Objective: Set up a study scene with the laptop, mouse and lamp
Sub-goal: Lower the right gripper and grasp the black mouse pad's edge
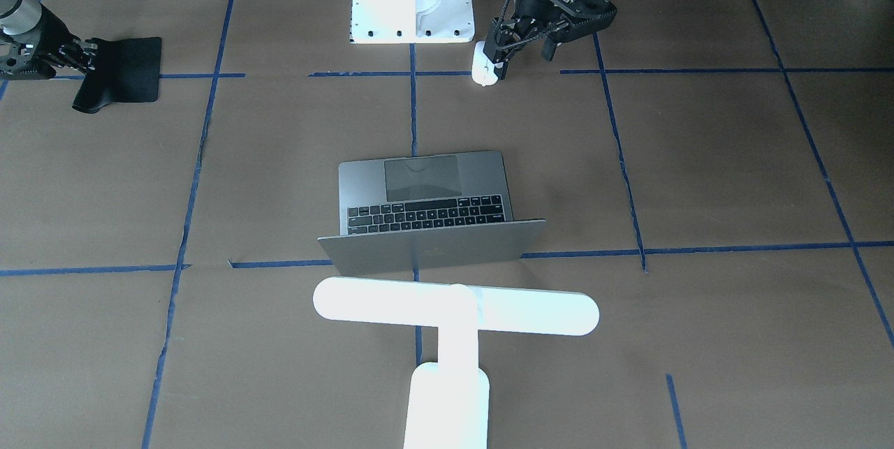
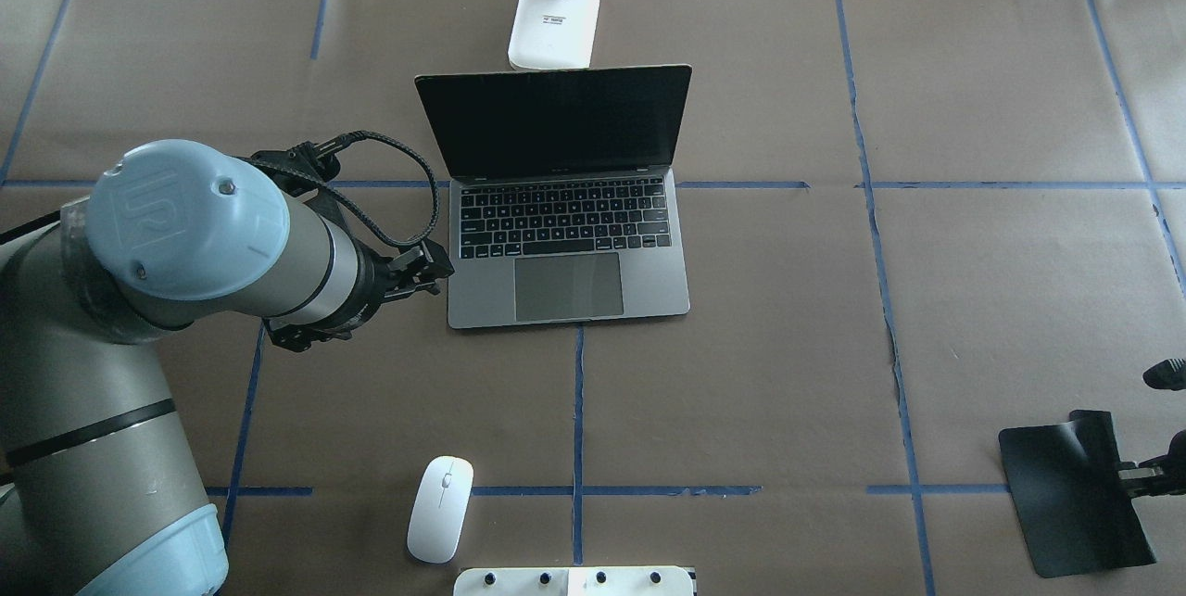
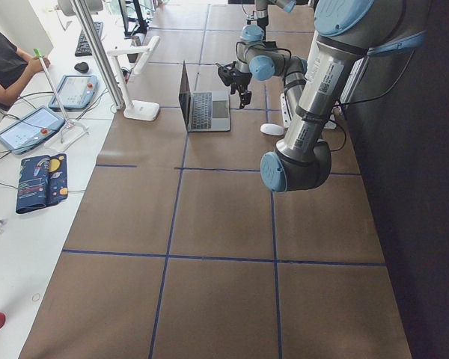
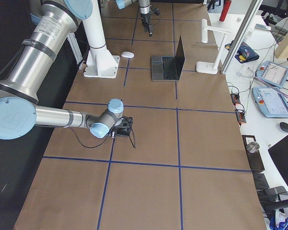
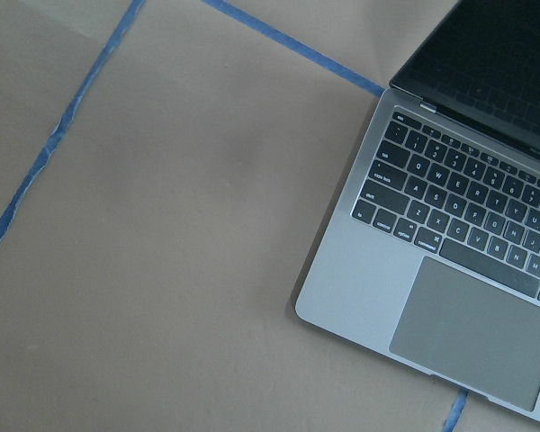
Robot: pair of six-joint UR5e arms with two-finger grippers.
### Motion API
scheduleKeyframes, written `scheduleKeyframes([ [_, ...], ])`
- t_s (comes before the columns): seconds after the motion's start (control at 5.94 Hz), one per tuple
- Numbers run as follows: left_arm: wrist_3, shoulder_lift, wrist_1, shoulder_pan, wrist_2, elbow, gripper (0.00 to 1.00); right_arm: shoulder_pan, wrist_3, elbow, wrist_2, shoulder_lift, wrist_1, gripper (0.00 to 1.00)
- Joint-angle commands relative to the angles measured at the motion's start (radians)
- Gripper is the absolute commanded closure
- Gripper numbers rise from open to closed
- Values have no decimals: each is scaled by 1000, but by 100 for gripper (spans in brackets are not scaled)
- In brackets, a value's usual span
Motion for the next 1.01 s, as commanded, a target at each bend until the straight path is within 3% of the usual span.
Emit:
scheduleKeyframes([
  [0.0, -1, 2, 0, 1, 9, 1, 0, 46, 1, 69, -4, 18, 2, 100],
  [0.84, -2, 11, 1, -1, 35, 1, 0, 114, 1, 76, -4, 314, -7, 100],
])
